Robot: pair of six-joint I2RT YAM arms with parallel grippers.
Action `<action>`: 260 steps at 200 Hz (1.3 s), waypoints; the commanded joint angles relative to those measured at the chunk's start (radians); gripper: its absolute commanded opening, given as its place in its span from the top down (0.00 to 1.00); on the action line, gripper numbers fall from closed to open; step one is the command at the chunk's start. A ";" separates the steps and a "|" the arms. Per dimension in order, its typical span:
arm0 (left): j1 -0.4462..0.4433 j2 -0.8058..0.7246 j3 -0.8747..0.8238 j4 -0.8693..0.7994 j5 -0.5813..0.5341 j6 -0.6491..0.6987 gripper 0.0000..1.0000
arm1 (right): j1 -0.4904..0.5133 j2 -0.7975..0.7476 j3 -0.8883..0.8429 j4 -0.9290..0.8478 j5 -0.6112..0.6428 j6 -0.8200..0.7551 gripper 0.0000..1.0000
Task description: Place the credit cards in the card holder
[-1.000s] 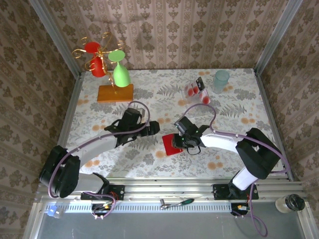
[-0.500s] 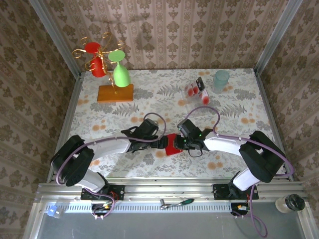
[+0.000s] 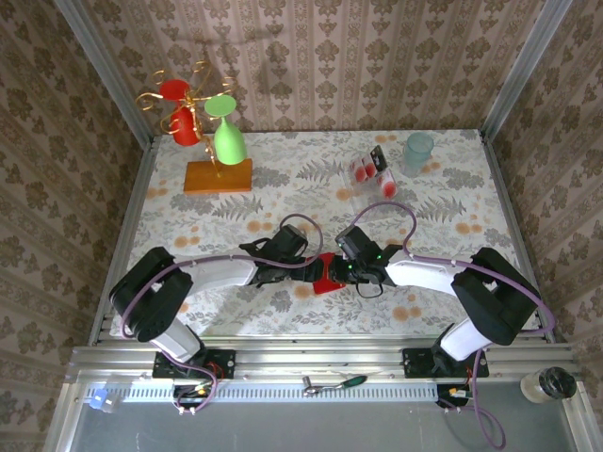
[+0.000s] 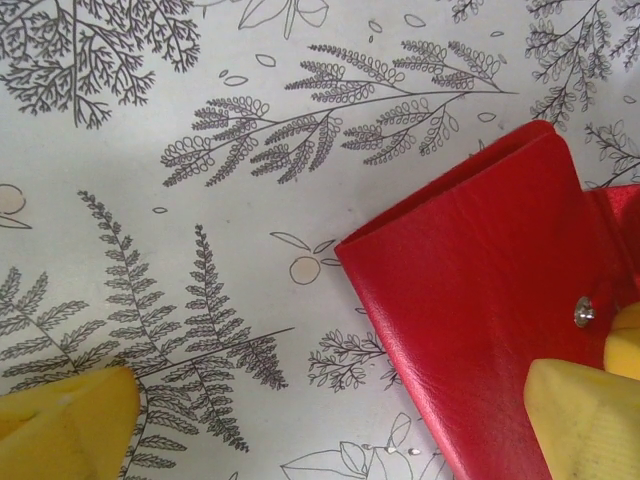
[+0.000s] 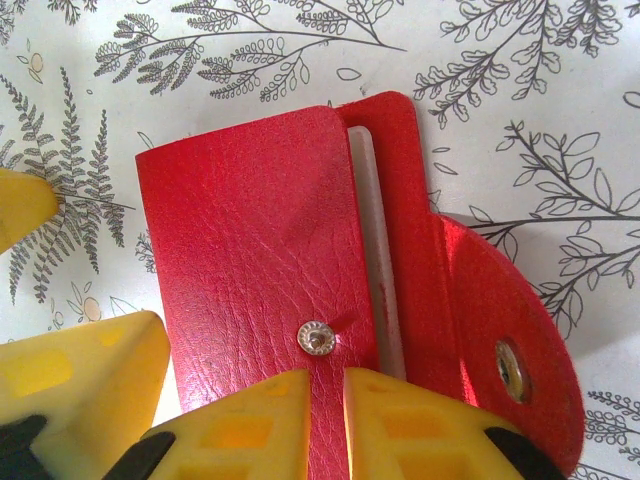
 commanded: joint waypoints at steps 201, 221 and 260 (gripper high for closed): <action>-0.108 0.117 0.120 -0.222 -0.224 0.172 0.00 | -0.193 -0.088 0.087 -0.209 -0.125 -0.174 0.69; -0.111 0.111 0.104 -0.196 -0.217 0.182 0.00 | -0.193 -0.071 0.097 -0.210 -0.126 -0.178 0.69; -0.112 0.118 0.099 -0.184 -0.211 0.182 0.00 | -0.192 -0.049 0.111 -0.209 -0.128 -0.183 0.70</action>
